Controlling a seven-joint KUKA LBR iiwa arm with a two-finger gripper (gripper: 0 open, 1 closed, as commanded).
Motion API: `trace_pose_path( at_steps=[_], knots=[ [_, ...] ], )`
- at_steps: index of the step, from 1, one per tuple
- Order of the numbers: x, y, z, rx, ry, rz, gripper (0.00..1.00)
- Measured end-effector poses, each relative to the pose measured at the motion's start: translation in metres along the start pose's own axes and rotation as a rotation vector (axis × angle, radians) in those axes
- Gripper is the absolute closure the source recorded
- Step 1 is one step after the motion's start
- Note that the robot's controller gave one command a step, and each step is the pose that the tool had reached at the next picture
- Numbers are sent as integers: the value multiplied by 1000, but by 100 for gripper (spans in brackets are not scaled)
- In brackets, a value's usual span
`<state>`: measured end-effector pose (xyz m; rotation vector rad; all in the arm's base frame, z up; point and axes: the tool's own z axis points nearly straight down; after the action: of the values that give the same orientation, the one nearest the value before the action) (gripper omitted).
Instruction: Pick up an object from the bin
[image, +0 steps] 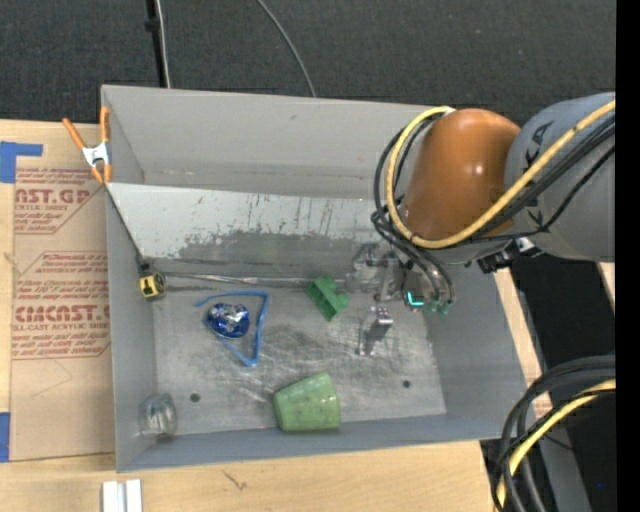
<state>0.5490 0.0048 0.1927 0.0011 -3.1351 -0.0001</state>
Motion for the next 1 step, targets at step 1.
trace_pose_path(
  at_steps=[1],
  knots=[
    [-43,75,102,-2,-4,-146,0]
  ],
)
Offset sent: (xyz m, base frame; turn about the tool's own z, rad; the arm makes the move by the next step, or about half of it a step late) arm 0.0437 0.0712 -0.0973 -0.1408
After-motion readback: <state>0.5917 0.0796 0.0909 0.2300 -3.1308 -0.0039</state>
